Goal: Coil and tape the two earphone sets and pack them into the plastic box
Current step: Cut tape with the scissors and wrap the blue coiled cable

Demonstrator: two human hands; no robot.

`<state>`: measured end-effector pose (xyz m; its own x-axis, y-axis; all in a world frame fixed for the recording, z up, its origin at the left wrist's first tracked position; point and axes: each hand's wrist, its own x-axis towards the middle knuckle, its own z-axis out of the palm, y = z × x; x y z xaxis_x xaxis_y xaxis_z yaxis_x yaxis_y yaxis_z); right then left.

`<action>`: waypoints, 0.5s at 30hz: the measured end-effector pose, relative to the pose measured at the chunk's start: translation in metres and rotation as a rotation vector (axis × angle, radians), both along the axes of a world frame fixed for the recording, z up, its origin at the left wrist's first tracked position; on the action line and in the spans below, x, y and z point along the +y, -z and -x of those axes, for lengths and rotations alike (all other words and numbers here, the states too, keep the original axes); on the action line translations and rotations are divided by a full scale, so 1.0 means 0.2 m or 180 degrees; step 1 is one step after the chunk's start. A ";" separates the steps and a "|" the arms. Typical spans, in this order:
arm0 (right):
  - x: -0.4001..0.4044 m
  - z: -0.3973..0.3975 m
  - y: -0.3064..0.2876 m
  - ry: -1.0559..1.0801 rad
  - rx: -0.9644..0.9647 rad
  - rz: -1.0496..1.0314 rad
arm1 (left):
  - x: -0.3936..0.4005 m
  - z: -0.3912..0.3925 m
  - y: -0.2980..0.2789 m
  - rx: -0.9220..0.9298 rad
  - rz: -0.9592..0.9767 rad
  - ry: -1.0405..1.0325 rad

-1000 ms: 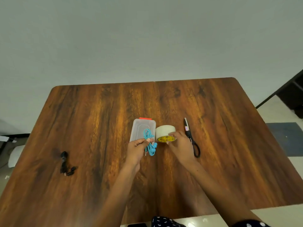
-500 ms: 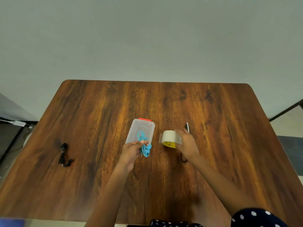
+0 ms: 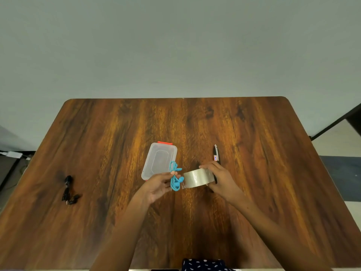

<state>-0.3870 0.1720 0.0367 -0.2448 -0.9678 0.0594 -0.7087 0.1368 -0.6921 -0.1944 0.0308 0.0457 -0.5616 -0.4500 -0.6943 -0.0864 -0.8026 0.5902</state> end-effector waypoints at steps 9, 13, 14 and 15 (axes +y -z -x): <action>-0.01 0.00 -0.03 -0.0026 0.0101 0.0032 | 0.02 -0.08 0.05 0.0364 -0.0597 -0.0054; -0.02 0.00 -0.05 -0.0035 0.0051 0.0070 | 0.04 -0.07 0.05 0.0428 -0.0537 -0.0156; -0.02 0.00 -0.05 -0.0045 0.0044 0.0080 | 0.04 -0.07 0.05 0.0456 -0.0532 -0.0196; -0.02 -0.01 -0.05 -0.0055 0.0044 0.0081 | 0.04 -0.07 0.05 0.0487 -0.0541 -0.0251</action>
